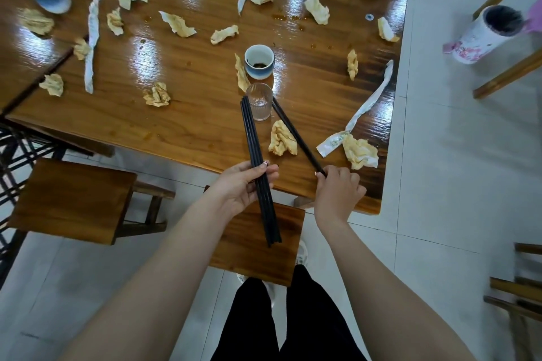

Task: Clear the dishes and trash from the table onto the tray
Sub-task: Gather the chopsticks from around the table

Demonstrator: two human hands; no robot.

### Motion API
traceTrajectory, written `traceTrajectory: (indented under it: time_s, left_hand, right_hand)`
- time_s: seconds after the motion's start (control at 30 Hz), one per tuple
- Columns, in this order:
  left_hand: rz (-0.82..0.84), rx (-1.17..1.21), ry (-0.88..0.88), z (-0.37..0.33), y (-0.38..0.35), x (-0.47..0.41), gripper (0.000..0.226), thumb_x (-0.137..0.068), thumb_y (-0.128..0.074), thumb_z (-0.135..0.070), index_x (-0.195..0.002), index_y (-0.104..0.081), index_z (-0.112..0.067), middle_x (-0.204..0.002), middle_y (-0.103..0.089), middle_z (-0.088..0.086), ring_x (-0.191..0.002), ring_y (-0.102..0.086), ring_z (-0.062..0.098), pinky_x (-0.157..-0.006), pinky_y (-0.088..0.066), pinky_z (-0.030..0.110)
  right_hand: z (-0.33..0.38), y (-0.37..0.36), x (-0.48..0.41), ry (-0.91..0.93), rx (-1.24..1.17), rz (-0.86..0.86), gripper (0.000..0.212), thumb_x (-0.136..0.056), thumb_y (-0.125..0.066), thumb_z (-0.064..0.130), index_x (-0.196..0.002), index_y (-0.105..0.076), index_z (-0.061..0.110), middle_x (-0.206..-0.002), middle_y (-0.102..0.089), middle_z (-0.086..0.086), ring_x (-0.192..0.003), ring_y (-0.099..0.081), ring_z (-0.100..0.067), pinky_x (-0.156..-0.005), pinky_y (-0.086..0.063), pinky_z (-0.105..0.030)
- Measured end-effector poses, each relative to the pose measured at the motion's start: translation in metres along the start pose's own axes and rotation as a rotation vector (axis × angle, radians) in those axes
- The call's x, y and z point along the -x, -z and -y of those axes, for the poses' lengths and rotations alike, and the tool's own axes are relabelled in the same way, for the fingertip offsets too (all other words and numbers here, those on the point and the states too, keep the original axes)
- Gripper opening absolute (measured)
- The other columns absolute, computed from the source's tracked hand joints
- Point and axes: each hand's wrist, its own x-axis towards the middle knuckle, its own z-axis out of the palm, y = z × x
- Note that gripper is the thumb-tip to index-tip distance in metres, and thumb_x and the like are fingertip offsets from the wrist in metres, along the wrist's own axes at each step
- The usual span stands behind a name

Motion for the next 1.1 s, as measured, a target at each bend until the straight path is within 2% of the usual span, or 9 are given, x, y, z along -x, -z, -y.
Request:
traceTrajectory:
  time_s: [0.13, 0.27, 0.37, 0.47, 0.53, 0.6, 0.73, 0.93, 1.1]
  left_hand:
    - [-0.011, 0.000, 0.008, 0.002, 0.002, 0.000, 0.014, -0.092, -0.057, -0.005, -0.105, -0.063, -0.006, -0.095, -0.074, 0.009, -0.084, -0.072, 0.016, -0.066, -0.059, 0.026]
    - [-0.012, 0.005, 0.011, 0.002, 0.002, 0.000, 0.014, -0.092, -0.057, -0.005, -0.105, -0.063, -0.005, -0.094, -0.074, 0.009, -0.081, -0.072, 0.015, -0.064, -0.059, 0.026]
    - [-0.011, 0.005, -0.006, 0.000, 0.000, 0.001, 0.016, -0.092, -0.058, -0.005, -0.107, -0.062, -0.004, -0.095, -0.074, 0.010, -0.081, -0.073, 0.015, -0.064, -0.060, 0.026]
    - [-0.009, 0.009, -0.021, -0.004, -0.004, 0.001, 0.019, -0.092, -0.058, -0.006, -0.110, -0.061, -0.003, -0.097, -0.074, 0.011, -0.083, -0.072, 0.016, -0.064, -0.060, 0.026]
    - [-0.013, 0.025, -0.026, -0.008, -0.007, 0.001, 0.019, -0.092, -0.058, -0.006, -0.110, -0.061, -0.003, -0.097, -0.074, 0.012, -0.084, -0.072, 0.016, -0.063, -0.059, 0.025]
    - [-0.009, 0.032, -0.035, -0.012, -0.010, 0.002, 0.016, -0.092, -0.057, -0.005, -0.107, -0.062, -0.003, -0.093, -0.074, 0.012, -0.082, -0.073, 0.016, -0.060, -0.058, 0.025]
    - [0.026, 0.029, -0.036, -0.022, -0.016, 0.004, 0.015, -0.093, -0.055, -0.005, -0.107, -0.061, -0.003, -0.086, -0.074, 0.010, -0.075, -0.072, 0.014, -0.063, -0.060, 0.028]
    - [0.075, 0.077, -0.039, -0.039, -0.030, 0.015, 0.022, -0.094, -0.051, 0.000, -0.115, -0.057, -0.003, -0.083, -0.073, 0.013, -0.075, -0.072, 0.018, -0.066, -0.061, 0.037]
    - [0.112, 0.104, -0.084, -0.049, -0.043, 0.027, 0.026, -0.096, -0.048, -0.002, -0.122, -0.054, -0.004, -0.097, -0.072, 0.017, -0.087, -0.072, 0.023, -0.070, -0.060, 0.040]
  right_hand:
    - [0.001, 0.002, 0.000, 0.048, 0.049, 0.005, 0.030, -0.101, -0.042, 0.032, -0.121, -0.060, 0.020, -0.119, -0.059, -0.003, -0.109, -0.045, -0.022, -0.085, -0.032, -0.035]
    - [0.000, 0.005, -0.001, 0.029, -0.032, 0.039, 0.031, -0.101, -0.041, 0.030, -0.121, -0.061, 0.017, -0.119, -0.059, -0.004, -0.110, -0.046, -0.023, -0.086, -0.033, -0.035]
    - [0.002, 0.009, -0.005, -0.045, -0.188, 0.120, 0.032, -0.101, -0.044, 0.029, -0.124, -0.061, 0.016, -0.121, -0.059, -0.006, -0.115, -0.046, -0.024, -0.092, -0.038, -0.037]
    - [0.004, 0.016, -0.008, -0.167, -0.448, 0.283, 0.031, -0.100, -0.046, 0.027, -0.124, -0.061, 0.013, -0.120, -0.060, -0.006, -0.119, -0.046, -0.024, -0.095, -0.042, -0.037]
    - [0.006, 0.025, -0.008, -0.232, -0.619, 0.364, 0.029, -0.099, -0.048, 0.025, -0.122, -0.061, 0.012, -0.114, -0.060, -0.002, -0.110, -0.051, -0.019, -0.092, -0.046, -0.033]
    - [0.009, 0.038, -0.008, -0.282, -0.760, 0.429, 0.028, -0.100, -0.048, 0.024, -0.121, -0.061, 0.012, -0.104, -0.057, 0.003, -0.096, -0.049, -0.012, -0.085, -0.043, -0.028]
    - [0.013, 0.062, -0.006, -0.283, -0.914, 0.514, 0.028, -0.100, -0.047, 0.023, -0.121, -0.061, 0.009, -0.093, -0.053, 0.007, -0.084, -0.046, -0.007, -0.080, -0.038, -0.029]
    - [0.014, 0.097, -0.005, -0.265, -1.011, 0.565, 0.022, -0.098, -0.052, 0.025, -0.112, -0.064, 0.013, -0.110, -0.058, -0.002, -0.108, -0.050, -0.018, -0.092, -0.041, -0.033]
    - [0.015, 0.121, 0.003, -0.312, -1.175, 0.659, 0.011, -0.095, -0.058, 0.023, -0.097, -0.066, 0.016, -0.109, -0.062, -0.005, -0.107, -0.055, -0.020, -0.091, -0.046, -0.037]
